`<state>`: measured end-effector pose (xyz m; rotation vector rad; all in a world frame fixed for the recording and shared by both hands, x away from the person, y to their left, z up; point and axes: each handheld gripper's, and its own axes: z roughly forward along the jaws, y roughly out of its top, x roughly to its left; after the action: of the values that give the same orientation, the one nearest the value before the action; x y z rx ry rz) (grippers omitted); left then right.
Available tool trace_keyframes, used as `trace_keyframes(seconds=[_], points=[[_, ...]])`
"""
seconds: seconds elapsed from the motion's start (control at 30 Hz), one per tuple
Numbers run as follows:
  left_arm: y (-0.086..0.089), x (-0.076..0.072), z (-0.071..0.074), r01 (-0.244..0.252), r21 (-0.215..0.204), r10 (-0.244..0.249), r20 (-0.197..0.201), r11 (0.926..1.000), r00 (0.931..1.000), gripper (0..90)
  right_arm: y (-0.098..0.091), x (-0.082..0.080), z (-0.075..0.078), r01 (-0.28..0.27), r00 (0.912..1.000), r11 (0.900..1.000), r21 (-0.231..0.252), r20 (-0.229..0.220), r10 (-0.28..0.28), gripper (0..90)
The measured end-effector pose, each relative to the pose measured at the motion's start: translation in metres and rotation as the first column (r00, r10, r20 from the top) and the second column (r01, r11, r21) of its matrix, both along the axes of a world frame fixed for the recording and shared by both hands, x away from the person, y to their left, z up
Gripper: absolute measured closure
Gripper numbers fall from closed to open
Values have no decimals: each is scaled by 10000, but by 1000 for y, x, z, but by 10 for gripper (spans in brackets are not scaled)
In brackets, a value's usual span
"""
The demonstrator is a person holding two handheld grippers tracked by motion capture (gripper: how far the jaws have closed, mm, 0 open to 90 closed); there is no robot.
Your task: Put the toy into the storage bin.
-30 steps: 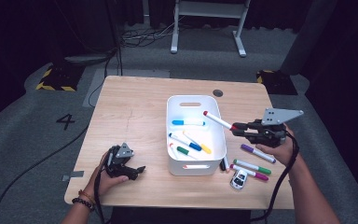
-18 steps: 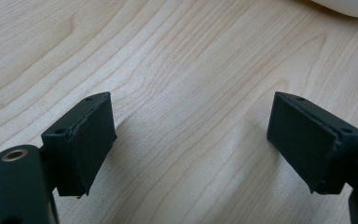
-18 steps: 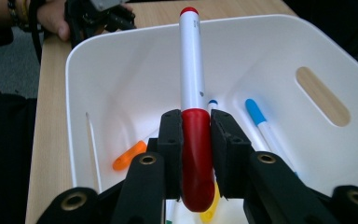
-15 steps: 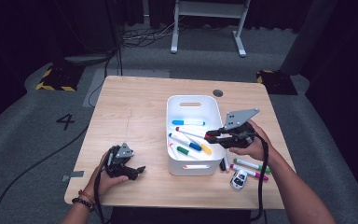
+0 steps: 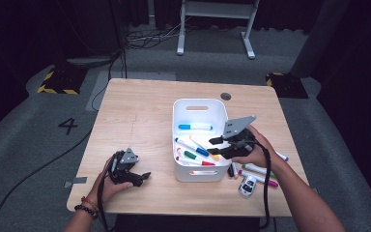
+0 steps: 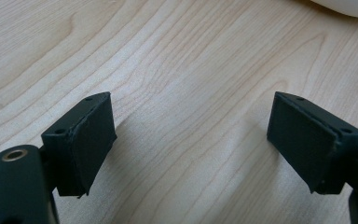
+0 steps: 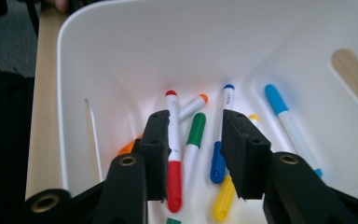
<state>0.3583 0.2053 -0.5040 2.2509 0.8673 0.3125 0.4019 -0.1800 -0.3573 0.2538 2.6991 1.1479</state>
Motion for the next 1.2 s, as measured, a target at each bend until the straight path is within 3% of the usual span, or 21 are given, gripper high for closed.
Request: trace_keyframes(seconds=[0.07,0.17,0.2,0.23,0.3,0.33,0.37,0.43,0.53,0.57,0.6,0.63,0.7,0.77,0.9,1.07,1.1,1.17,1.2], points=[[0,0,0,22,6,-22,16,10000,10000,154,-19,1,9,321,9994,9958,860,90,-330,588],[0,0,0,23,6,-23,13,10000,10000,153,-52,2,19,1011,9942,9808,1670,203,-1059,559],[0,0,0,16,-2,-16,8,10000,10000,153,-72,3,21,1514,9864,9710,1853,349,-1605,559],[0,0,0,16,-2,-16,8,10000,10000,153,-72,3,21,1514,9864,9710,1853,349,-1605,559],[0,0,0,22,6,-22,14,10000,10000,153,-92,5,19,1970,9777,9590,2037,321,-2076,553],[0,0,0,26,6,-26,13,10000,10000,153,-108,6,15,2521,9642,9503,1824,362,-2627,542],[0,0,0,26,6,-26,13,10000,10000,153,-108,6,15,2521,9642,9503,1824,362,-2627,542],[0,0,0,16,4,-16,7,10000,10000,153,-124,9,9,2919,9517,9420,1658,480,-3033,537],[0,0,0,20,2,-20,12,10000,10000,153,-149,16,-7,3737,9218,9155,1493,495,-3844,519],[0,0,0,26,8,-26,14,10000,10000,153,-157,20,-14,4086,9079,9014,1435,371,-4175,515],[0,0,0,20,5,-20,11,10000,10000,153,-174,30,-33,4639,8842,8763,1298,-61,-4671,499],[0,0,0,20,5,-20,11,10000,10000,153,-174,30,-33,4639,8842,8763,1298,-61,-4671,499],[0,0,0,17,-1,-17,12,10000,10000,153,-187,40,-54,5218,8530,8506,648,-262,-5213,482],[0,0,0,14,-3,-14,7,10000,10000,153,-199,50,-74,5545,8313,8321,-31,-436,-5541,499],[0,0,0,21,4,-21,14,10000,10000,153,-225,69,-107,6348,7653,7694,-703,-795,-6387,472],[0,0,0,7,6,-7,4,10000,10000,153,-248,85,-131,6936,7079,7186,-494,-1376,-6928,473],[0,0,0,23,6,-23,17,10000,10000,153,-251,88,-135,7001,7064,7135,-291,-1174,-6980,478],[0,0,0,23,12,-23,20,10000,10000,153,-257,95,-137,7318,6757,6814,117,-1427,-7232,497],[0,0,0,26,10,-26,17,10000,10000,153,-256,95,-136,7338,6730,6794,77,-1458,-7252,513]])
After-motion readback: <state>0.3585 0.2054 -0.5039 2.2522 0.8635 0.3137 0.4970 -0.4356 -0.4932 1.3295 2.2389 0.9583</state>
